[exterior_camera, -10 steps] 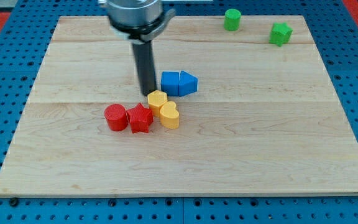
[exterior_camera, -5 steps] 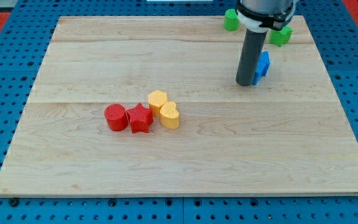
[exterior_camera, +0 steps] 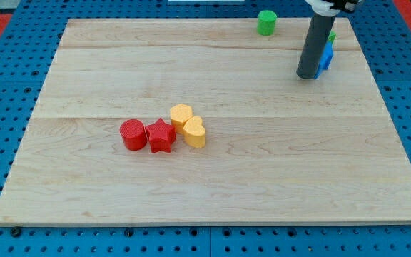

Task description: Slide your arm to the top right

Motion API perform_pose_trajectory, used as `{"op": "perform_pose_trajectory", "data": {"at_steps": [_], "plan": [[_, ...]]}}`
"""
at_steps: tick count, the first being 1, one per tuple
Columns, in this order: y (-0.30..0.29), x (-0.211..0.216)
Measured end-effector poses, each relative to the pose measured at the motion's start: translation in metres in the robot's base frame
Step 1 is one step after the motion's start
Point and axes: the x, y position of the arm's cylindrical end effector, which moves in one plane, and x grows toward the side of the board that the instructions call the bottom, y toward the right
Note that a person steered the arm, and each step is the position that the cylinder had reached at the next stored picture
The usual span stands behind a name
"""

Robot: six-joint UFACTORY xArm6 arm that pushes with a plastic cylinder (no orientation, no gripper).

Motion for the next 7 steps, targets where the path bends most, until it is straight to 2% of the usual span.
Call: {"op": "perform_pose_trajectory", "data": {"at_steps": [1, 2, 3, 4, 5, 6, 7], "plan": [[-0.060, -0.032], [-0.103, -0.116], [-0.147, -0.156], [-0.149, -0.159], [-0.122, -0.158], [-0.039, -0.158], [-0.029, -0.124]]}}
